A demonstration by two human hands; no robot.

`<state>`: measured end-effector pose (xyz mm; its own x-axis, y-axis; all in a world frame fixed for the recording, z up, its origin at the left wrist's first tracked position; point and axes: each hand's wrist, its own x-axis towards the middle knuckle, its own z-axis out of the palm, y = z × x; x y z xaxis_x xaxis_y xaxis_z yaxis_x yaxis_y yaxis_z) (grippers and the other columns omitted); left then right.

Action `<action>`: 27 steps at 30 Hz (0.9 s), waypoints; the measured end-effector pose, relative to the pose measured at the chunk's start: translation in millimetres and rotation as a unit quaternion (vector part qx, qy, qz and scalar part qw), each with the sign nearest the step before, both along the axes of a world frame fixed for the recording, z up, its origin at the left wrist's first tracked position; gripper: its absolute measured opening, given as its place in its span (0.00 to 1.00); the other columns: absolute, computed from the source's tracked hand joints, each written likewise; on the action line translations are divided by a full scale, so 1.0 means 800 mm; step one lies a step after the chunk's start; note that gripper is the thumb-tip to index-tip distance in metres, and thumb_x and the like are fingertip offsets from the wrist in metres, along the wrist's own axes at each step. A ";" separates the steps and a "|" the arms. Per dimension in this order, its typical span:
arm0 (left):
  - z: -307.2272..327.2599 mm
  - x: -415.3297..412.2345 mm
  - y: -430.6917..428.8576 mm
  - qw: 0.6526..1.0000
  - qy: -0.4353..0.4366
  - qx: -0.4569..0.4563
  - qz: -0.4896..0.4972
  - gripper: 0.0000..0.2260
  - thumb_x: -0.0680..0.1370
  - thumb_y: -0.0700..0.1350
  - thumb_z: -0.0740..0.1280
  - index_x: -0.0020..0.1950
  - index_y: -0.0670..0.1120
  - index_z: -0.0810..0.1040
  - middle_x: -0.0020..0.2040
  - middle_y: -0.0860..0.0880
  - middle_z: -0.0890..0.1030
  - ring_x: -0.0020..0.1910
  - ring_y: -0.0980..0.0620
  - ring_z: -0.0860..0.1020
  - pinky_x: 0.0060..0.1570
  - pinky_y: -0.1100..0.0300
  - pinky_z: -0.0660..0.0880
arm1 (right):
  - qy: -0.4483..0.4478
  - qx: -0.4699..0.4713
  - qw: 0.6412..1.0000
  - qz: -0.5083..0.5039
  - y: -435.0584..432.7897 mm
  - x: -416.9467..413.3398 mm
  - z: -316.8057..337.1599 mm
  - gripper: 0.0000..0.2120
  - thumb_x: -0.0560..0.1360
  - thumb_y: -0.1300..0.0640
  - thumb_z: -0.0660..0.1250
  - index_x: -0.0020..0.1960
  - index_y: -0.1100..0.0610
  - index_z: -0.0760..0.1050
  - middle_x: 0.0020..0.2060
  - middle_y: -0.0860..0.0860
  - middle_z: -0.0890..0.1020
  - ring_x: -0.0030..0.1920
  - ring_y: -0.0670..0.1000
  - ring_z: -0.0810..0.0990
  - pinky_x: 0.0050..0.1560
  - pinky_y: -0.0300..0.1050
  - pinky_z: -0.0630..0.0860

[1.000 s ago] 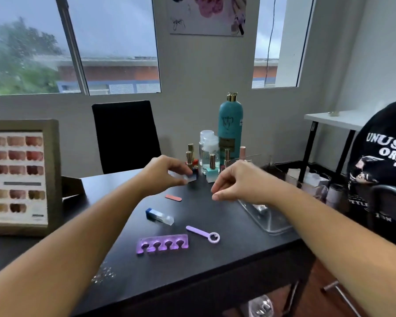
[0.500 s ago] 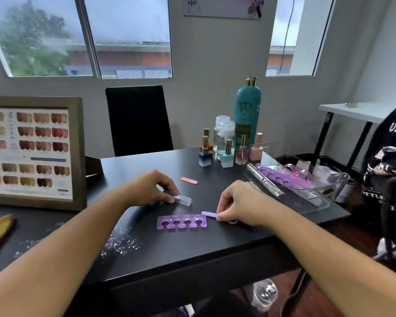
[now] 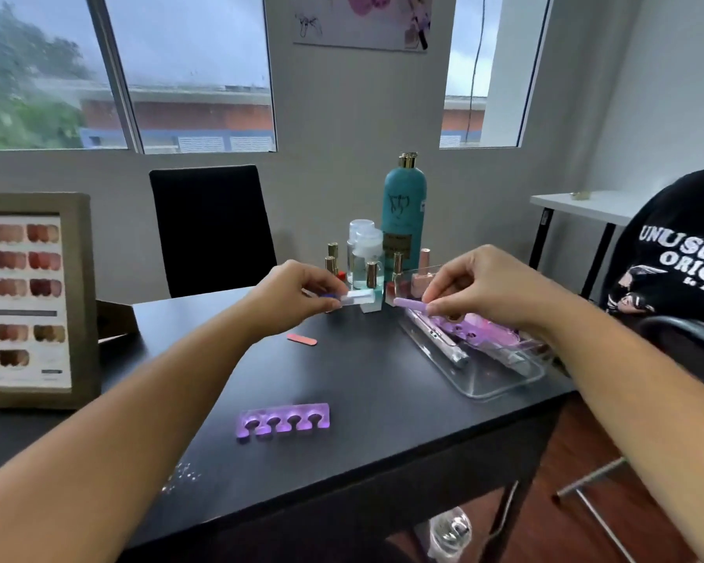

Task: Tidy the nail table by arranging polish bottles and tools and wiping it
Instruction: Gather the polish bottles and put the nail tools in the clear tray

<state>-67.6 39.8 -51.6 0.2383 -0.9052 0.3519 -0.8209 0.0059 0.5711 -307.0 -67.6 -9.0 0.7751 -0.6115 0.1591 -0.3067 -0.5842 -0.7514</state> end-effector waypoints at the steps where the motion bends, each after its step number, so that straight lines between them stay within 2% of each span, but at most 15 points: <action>1: 0.004 -0.008 -0.012 1.000 -0.004 -0.007 -0.006 0.06 0.72 0.42 0.72 0.46 0.53 0.83 0.42 0.54 0.83 0.39 0.61 0.78 0.44 0.70 0.74 | -0.001 0.002 1.000 -0.007 -0.010 -0.008 0.004 0.03 0.67 0.66 0.75 0.39 0.61 0.83 0.29 0.53 0.83 0.28 0.45 0.79 0.31 0.33 0.74; 3: 0.012 -0.029 -0.040 1.000 -0.008 -0.016 -0.021 0.07 0.72 0.42 0.72 0.46 0.53 0.83 0.38 0.59 0.81 0.35 0.67 0.76 0.40 0.77 0.70 | 0.015 -0.004 1.000 -0.022 -0.030 -0.026 0.007 0.03 0.67 0.64 0.75 0.40 0.60 0.83 0.31 0.55 0.84 0.30 0.45 0.80 0.33 0.36 0.77; 5: 0.016 -0.050 -0.066 0.999 -0.014 -0.018 -0.039 0.07 0.71 0.42 0.73 0.47 0.52 0.83 0.36 0.63 0.78 0.33 0.70 0.75 0.37 0.80 0.68 | 0.038 -0.004 0.999 -0.032 -0.046 -0.041 0.004 0.03 0.67 0.64 0.75 0.41 0.61 0.83 0.33 0.57 0.85 0.31 0.47 0.80 0.37 0.37 0.79; 9: 0.014 -0.084 -0.109 0.996 -0.033 0.012 -0.077 0.08 0.71 0.44 0.73 0.49 0.52 0.82 0.39 0.62 0.77 0.37 0.66 0.75 0.41 0.76 0.69 | 0.075 0.012 0.997 -0.025 -0.063 -0.059 -0.008 0.03 0.67 0.67 0.75 0.41 0.63 0.82 0.31 0.56 0.84 0.29 0.47 0.79 0.32 0.35 0.76; 11: 0.009 -0.094 -0.120 0.994 -0.046 0.030 -0.092 0.08 0.71 0.44 0.73 0.49 0.52 0.82 0.39 0.61 0.78 0.36 0.68 0.75 0.37 0.80 0.69 | 0.094 0.017 0.995 -0.011 -0.066 -0.064 -0.016 0.04 0.67 0.67 0.75 0.40 0.62 0.82 0.29 0.53 0.83 0.29 0.45 0.78 0.31 0.33 0.74; 15: -0.002 -0.107 -0.130 0.987 -0.069 0.066 -0.128 0.08 0.71 0.45 0.73 0.50 0.52 0.83 0.41 0.61 0.78 0.39 0.69 0.75 0.39 0.82 0.68 | 0.123 0.021 0.992 0.014 -0.068 -0.067 -0.023 0.04 0.66 0.66 0.76 0.39 0.60 0.82 0.29 0.50 0.83 0.30 0.44 0.78 0.33 0.32 0.74; 18: -0.006 -0.112 -0.131 0.982 -0.076 0.086 -0.149 0.10 0.70 0.45 0.74 0.51 0.50 0.83 0.44 0.57 0.80 0.42 0.63 0.77 0.41 0.80 0.70 | 0.119 0.025 0.992 0.020 -0.071 -0.068 -0.022 0.05 0.66 0.66 0.76 0.40 0.60 0.83 0.31 0.51 0.83 0.33 0.45 0.80 0.35 0.32 0.75; 21: -0.006 -0.111 -0.127 0.981 -0.061 0.092 -0.157 0.11 0.70 0.45 0.74 0.52 0.50 0.83 0.44 0.55 0.82 0.42 0.62 0.78 0.42 0.78 0.70 | 0.098 0.011 0.995 0.005 -0.075 -0.070 -0.021 0.05 0.66 0.65 0.76 0.41 0.60 0.83 0.33 0.52 0.85 0.33 0.42 0.80 0.37 0.32 0.75; 27: 0.014 -0.097 -0.108 0.990 -0.031 0.045 -0.131 0.08 0.70 0.44 0.74 0.49 0.52 0.83 0.41 0.57 0.83 0.39 0.66 0.78 0.42 0.77 0.71 | 0.051 -0.004 0.999 -0.010 -0.068 -0.069 -0.011 0.04 0.67 0.64 0.76 0.42 0.61 0.83 0.28 0.48 0.83 0.27 0.38 0.77 0.29 0.28 0.70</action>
